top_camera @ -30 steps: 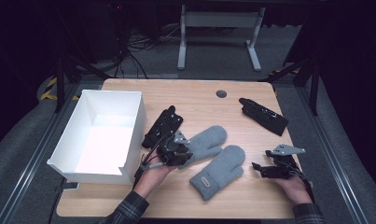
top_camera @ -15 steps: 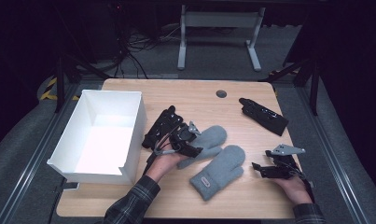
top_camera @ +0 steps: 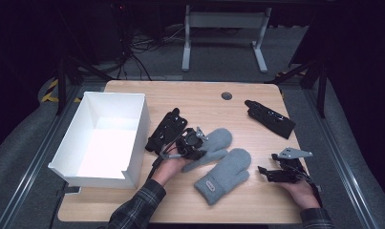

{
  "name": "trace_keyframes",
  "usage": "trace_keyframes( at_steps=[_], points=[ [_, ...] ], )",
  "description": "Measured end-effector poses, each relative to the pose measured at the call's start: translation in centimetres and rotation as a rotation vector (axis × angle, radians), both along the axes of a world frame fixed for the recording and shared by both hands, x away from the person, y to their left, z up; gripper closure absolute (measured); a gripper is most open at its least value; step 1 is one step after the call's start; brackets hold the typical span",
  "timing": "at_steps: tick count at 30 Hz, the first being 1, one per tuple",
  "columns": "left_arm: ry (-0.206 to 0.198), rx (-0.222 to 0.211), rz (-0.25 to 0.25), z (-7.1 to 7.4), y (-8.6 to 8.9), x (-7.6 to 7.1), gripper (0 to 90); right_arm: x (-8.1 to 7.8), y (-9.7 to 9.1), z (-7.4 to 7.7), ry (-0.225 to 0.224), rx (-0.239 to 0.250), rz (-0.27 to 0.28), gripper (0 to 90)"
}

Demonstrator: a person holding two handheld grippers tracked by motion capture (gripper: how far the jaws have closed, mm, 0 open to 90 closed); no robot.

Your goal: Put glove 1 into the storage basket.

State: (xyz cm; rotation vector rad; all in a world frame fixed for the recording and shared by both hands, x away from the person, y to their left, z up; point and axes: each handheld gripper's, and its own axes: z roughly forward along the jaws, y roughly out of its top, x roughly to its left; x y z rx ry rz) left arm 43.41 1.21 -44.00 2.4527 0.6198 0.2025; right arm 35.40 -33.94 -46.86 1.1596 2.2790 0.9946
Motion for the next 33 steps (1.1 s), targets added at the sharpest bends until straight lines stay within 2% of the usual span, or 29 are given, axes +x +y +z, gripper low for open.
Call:
trace_keyframes(
  at_steps=[1,4,6,9,12,16,25,33],
  points=[
    [0.002,-0.001,0.000,0.1,0.1,0.1,80.6,0.0,0.0,0.0,0.000,0.000,0.001,19.2],
    [0.015,-0.027,0.004,0.1,0.3,0.1,83.7,0.0,0.0,0.0,0.001,0.001,0.002,19.3],
    [0.034,-0.063,0.009,0.4,0.6,0.2,84.6,0.0,0.0,0.0,0.001,0.001,0.002,19.2],
    [0.051,-0.106,0.023,0.7,0.9,0.2,85.4,0.0,0.0,0.0,0.001,0.001,0.002,19.3],
    [0.048,-0.117,0.026,1.2,1.1,0.1,85.8,0.0,0.0,0.0,0.000,0.000,0.002,19.3],
    [0.062,-0.164,0.045,2.0,1.5,-0.1,87.1,0.0,0.0,0.0,0.001,0.001,0.001,19.3],
    [0.058,-0.214,0.054,3.9,2.4,-0.6,87.4,0.0,0.0,0.0,0.001,0.001,0.002,19.4],
    [0.082,-0.265,0.042,5.7,2.7,-1.8,87.4,0.0,0.0,0.0,0.001,0.001,0.002,19.4]
  ],
)
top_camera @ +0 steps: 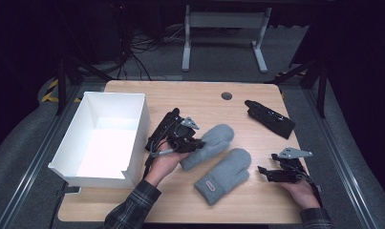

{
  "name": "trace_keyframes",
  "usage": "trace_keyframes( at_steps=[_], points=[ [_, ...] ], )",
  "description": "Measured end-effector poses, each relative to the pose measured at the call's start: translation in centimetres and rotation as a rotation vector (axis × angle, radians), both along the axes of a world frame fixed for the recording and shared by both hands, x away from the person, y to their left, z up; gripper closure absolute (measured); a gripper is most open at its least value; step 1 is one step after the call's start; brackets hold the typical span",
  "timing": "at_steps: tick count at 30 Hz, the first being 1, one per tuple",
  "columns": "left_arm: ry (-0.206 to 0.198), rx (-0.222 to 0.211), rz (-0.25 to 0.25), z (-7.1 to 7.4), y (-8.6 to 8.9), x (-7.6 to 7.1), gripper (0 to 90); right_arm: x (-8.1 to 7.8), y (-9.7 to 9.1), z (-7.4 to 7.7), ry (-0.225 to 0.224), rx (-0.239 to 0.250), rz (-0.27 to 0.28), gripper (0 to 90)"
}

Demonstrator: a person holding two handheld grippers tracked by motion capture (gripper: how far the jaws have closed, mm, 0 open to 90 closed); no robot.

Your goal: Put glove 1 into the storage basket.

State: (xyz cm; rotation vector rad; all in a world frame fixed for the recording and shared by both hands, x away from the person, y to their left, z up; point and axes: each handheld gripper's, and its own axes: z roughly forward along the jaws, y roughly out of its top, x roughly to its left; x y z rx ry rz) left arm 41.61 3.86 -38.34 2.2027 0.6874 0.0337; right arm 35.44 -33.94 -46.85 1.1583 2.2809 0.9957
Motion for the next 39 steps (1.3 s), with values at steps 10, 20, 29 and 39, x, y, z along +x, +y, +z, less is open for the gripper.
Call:
trace_keyframes(
  at_steps=[10,20,29,39],
  points=[
    [0.027,-0.048,-0.021,1.5,-1.2,-2.2,87.3,0.0,0.0,0.0,0.000,0.000,0.000,19.4],
    [0.037,-0.033,-0.042,0.9,-3.8,-4.2,87.3,0.0,0.0,0.0,0.000,0.000,0.000,19.4],
    [0.068,-0.003,-0.031,-0.5,-5.5,-4.9,87.3,0.0,0.0,0.0,0.000,0.000,0.001,19.5],
    [0.100,0.038,-0.032,-2.0,-6.8,-5.5,84.9,0.0,0.0,0.0,0.001,0.000,0.003,19.4]
  ],
)
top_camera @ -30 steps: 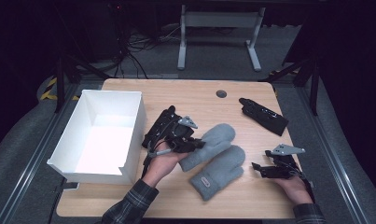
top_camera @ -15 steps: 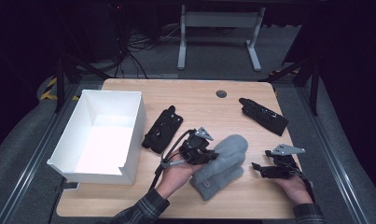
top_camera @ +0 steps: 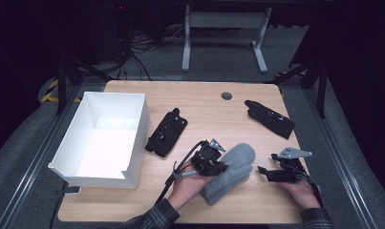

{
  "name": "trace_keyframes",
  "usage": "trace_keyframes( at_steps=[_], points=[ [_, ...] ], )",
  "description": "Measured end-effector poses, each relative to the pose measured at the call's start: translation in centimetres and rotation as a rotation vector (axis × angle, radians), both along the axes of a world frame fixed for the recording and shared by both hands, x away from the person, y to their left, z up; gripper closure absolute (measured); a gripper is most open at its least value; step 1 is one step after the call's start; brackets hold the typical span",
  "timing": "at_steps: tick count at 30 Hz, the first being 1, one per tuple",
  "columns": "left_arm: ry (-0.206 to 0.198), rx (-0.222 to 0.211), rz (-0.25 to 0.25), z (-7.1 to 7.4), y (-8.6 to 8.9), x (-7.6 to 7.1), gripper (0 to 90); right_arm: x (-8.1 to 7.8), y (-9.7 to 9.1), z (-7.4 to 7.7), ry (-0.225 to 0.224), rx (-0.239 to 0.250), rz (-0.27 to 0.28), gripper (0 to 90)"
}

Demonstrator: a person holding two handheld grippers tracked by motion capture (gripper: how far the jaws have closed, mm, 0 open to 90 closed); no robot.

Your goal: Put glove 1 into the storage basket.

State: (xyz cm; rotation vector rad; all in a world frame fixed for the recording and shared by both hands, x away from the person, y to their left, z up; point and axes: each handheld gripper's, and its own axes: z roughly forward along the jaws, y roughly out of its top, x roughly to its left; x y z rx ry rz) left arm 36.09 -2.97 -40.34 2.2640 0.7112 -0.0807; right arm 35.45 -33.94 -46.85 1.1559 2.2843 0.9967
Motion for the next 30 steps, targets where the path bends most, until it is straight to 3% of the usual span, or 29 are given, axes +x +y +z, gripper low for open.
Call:
trace_keyframes(
  at_steps=[1,2,7,11,14,19,23,30],
  points=[
    [-0.007,-0.001,-0.005,-0.1,0.0,0.0,84.9,0.0,0.0,0.0,0.000,0.000,0.000,19.4],
    [-0.018,0.003,-0.010,-0.1,-0.1,0.0,76.9,0.0,0.0,0.0,0.000,0.000,0.000,19.4],
    [-0.066,-0.029,-0.026,0.6,0.5,0.1,64.2,0.0,0.0,0.0,0.000,0.000,0.000,19.4],
    [-0.101,-0.034,-0.020,1.4,2.0,0.5,67.5,-0.1,0.0,0.0,-0.003,0.001,0.008,25.6],
    [-0.111,-0.027,-0.002,1.5,3.3,0.9,75.8,-0.4,0.1,0.6,0.026,0.011,0.023,43.9],
    [-0.071,0.001,0.028,0.8,5.3,1.4,89.1,-1.4,1.3,1.6,0.056,0.040,0.095,71.3],
    [-0.030,0.020,0.034,-0.5,6.3,1.3,89.6,-2.6,2.4,1.9,0.082,0.048,0.156,84.6],
    [0.006,0.036,0.035,-1.6,6.9,0.9,89.4,-4.6,4.4,2.0,0.119,0.082,0.272,89.3]
  ],
)
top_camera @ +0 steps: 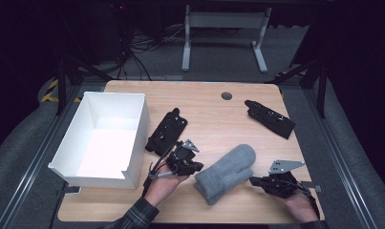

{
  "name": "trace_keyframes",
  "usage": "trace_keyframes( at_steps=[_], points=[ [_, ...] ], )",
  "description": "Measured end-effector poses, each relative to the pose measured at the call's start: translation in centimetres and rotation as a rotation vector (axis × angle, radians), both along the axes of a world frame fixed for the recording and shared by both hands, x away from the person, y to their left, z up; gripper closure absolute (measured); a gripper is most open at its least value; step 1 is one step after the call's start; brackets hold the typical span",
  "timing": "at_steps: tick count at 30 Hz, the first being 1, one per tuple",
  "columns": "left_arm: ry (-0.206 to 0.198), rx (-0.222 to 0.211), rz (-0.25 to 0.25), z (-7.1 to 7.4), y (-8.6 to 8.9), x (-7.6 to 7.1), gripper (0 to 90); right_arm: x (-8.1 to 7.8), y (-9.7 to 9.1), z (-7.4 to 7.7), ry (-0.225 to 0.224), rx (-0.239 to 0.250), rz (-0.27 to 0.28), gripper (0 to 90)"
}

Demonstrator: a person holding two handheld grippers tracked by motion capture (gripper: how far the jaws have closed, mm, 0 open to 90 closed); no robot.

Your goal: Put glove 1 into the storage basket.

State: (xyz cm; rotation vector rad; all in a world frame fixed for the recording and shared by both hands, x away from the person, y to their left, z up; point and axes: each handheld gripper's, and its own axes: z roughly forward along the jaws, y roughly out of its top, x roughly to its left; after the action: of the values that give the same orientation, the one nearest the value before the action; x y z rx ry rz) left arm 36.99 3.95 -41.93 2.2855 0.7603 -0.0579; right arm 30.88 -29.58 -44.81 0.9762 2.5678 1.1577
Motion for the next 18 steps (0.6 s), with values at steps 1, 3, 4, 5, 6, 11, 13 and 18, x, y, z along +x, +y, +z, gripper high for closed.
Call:
trace_keyframes(
  at_steps=[1,3,4,5,6,11,13,18],
  points=[
    [0.012,0.001,-0.001,-0.2,0.1,-0.1,89.4,0.0,0.0,0.0,0.000,0.000,0.000,89.3],
    [0.028,-0.001,-0.005,-0.7,0.2,-0.3,89.4,-0.5,1.4,0.0,0.022,0.020,0.071,89.5],
    [0.028,-0.001,-0.005,-0.7,0.2,-0.3,89.4,-0.5,1.4,0.0,0.022,0.020,0.071,89.5],
    [0.030,0.004,-0.005,-0.8,0.2,-0.3,89.4,-0.6,1.9,0.0,0.025,0.028,0.092,89.5],
    [0.031,0.002,-0.006,-0.9,0.1,-0.4,89.4,-0.7,2.4,0.0,0.027,0.034,0.114,89.5],
    [0.038,0.006,-0.005,-1.0,0.2,-0.4,89.4,-0.9,5.7,-0.1,0.038,0.050,0.217,89.5],
    [0.037,0.006,-0.005,-1.0,0.2,-0.4,89.4,-0.9,6.5,-0.2,0.042,0.053,0.239,89.4],
    [0.049,-0.007,-0.011,-1.0,0.1,-0.5,89.4,-0.9,7.9,-0.2,0.042,0.051,0.274,89.4]
  ],
)
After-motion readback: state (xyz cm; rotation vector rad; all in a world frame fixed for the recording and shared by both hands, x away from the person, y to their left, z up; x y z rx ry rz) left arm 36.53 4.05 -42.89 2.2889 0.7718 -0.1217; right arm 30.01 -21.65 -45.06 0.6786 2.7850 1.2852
